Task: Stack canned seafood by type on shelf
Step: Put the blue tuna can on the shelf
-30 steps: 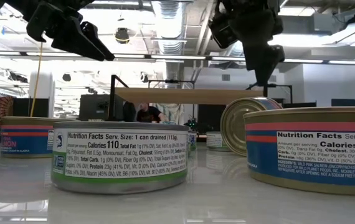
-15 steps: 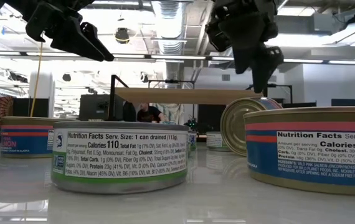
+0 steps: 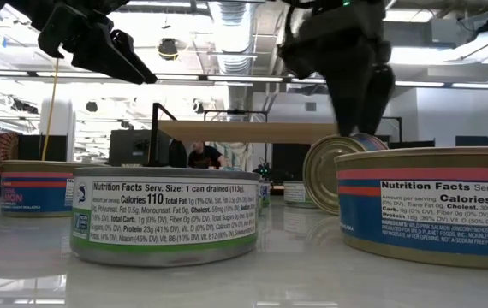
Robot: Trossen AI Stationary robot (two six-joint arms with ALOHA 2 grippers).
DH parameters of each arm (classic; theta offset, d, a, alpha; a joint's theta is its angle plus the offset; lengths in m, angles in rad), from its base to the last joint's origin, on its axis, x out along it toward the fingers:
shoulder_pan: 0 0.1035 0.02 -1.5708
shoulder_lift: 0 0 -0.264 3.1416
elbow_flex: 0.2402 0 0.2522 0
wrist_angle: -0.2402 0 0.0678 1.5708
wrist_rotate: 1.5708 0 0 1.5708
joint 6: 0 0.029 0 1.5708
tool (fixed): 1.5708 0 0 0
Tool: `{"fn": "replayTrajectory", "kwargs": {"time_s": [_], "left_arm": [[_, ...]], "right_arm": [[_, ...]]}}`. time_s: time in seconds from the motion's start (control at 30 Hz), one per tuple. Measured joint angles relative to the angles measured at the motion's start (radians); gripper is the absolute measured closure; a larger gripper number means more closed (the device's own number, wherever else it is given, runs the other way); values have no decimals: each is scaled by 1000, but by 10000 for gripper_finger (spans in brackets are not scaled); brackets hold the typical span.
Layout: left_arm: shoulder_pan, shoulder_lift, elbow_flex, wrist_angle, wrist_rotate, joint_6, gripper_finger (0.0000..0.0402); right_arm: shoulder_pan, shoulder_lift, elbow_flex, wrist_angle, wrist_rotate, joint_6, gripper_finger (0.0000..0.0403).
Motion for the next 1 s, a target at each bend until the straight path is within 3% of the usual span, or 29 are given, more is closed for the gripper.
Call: {"fn": "replayTrajectory", "kwargs": {"time_s": [0.1, 0.43, 0.8, 1.0], "left_arm": [[0, -41, 0, -5, -39, -3, 124], [1, -181, 0, -77, -20, -83, 124], [0, -254, 0, -117, 20, -112, 124], [0, -265, 0, -127, 20, -116, 124]], "right_arm": [[0, 4, -1, 32, 2, 29, 7], [3, 46, -3, 32, 12, 17, 14], [18, 45, -21, 47, 23, 13, 142], [39, 45, -46, 49, 24, 29, 187]]}}
